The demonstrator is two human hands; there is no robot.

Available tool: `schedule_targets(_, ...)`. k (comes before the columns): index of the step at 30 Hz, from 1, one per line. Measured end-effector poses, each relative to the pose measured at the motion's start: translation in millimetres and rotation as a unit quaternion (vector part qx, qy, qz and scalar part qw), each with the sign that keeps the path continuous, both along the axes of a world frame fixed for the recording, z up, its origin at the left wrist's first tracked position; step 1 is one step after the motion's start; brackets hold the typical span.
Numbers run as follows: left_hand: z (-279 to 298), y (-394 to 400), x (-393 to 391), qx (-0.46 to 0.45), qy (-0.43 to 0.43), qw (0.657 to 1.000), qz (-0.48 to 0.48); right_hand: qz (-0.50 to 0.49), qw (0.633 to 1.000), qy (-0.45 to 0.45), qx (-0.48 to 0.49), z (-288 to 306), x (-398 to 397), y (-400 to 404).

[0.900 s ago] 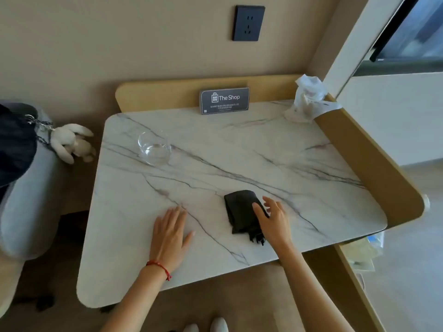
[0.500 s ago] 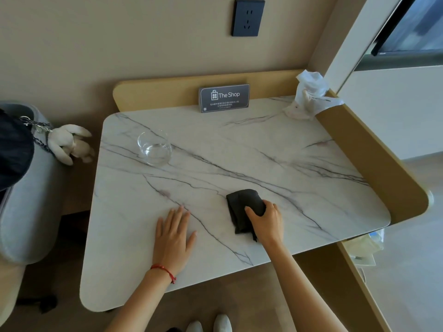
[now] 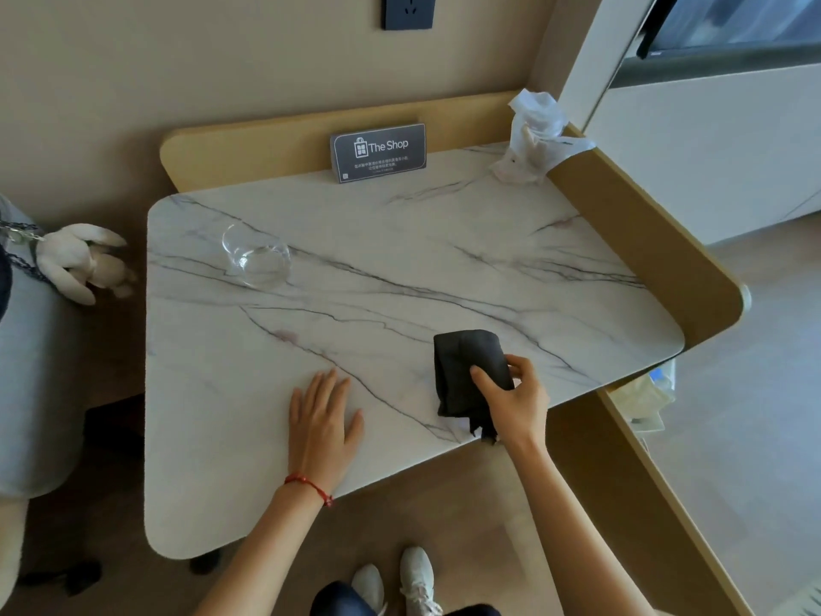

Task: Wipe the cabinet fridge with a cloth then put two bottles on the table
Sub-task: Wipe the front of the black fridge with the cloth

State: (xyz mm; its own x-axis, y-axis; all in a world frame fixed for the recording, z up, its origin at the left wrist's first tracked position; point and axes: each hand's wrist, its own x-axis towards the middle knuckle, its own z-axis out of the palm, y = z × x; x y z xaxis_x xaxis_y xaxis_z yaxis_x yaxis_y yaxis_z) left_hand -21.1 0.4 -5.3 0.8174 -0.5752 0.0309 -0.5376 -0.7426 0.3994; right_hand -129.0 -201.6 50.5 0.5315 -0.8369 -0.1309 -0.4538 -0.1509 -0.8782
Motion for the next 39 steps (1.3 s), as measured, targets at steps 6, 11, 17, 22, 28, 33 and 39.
schedule_targets(6, -4.8, -22.1, -32.1, -0.034, -0.017, 0.996, -0.085, -0.069, 0.995, -0.065, 0.034, -5.7, -53.7, 7.3)
schedule_targets(11, -1.0, -52.5, -65.4, -0.052, -0.034, 0.986, -0.155, -0.121, 0.988, -0.081, 0.049, -18.4, -103.5, 5.0)
schedule_targets(17, 1.2, -85.8, -107.0, -0.075, -0.062, 0.975, -0.2, -0.168, 0.981, -0.087, 0.043, -34.9, -164.0, -14.2)
schedule_targets(22, -7.8, -103.3, -151.4, -0.082, -0.084, 0.974, -0.195, -0.153, 0.984, -0.085, 0.041, -51.5, -215.7, -36.3)
schedule_targets(28, -35.6, -100.5, -209.9, -0.076, -0.057, 0.985, -0.147, -0.124, 0.988, -0.073, 0.062, -70.5, -261.2, -57.9)
schedule_targets(33, -53.9, -89.9, -228.9, -0.059, -0.05, 0.991, -0.106, -0.111, 0.989, -0.07, 0.067, -89.5, -274.4, -59.9)
schedule_targets(39, -102.1, -81.7, -208.1, -0.071, -0.073, 0.988, -0.116, -0.104, 0.989, -0.091, 0.062, -139.6, -258.5, -52.9)
